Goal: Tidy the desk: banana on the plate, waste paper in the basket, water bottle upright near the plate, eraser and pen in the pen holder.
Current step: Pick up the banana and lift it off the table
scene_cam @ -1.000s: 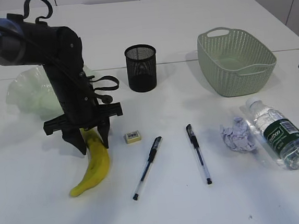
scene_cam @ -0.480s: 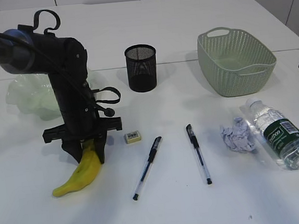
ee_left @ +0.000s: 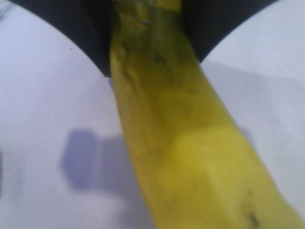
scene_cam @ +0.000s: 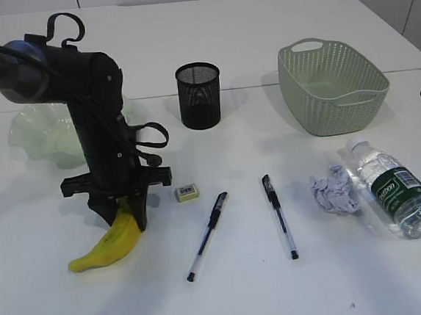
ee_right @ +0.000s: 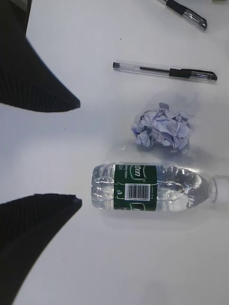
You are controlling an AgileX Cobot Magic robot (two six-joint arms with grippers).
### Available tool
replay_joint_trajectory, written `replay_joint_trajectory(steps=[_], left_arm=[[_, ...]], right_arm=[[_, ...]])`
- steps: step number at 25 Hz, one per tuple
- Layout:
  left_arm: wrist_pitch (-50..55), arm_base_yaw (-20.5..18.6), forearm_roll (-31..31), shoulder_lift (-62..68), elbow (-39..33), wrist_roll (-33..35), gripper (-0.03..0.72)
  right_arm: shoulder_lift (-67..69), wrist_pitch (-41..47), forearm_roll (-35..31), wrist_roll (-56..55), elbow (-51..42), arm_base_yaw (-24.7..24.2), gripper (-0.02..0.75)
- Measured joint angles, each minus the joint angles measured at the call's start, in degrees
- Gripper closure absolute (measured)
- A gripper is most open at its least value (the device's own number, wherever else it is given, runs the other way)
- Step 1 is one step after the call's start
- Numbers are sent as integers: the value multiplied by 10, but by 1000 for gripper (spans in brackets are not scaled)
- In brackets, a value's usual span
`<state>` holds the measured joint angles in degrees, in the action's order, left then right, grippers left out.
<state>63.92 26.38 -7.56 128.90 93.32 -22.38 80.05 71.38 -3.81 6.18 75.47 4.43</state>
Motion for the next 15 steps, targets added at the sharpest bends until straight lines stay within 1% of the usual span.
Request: replay_joint_trajectory(steps=[5,10,11,15], left_arm=[[1,0,0,-20,14,18,441],[21,0,-2,-31,85,30,442],[27,0,-4,-31,100,32,442],[46,0,-19,-31,166,40,442]], right_arm=[[0,0,0,0,0,0,326],[0,0,0,0,0,0,326],[0,0,0,-1,0,0,307],[0,0,0,-1,0,0,318]])
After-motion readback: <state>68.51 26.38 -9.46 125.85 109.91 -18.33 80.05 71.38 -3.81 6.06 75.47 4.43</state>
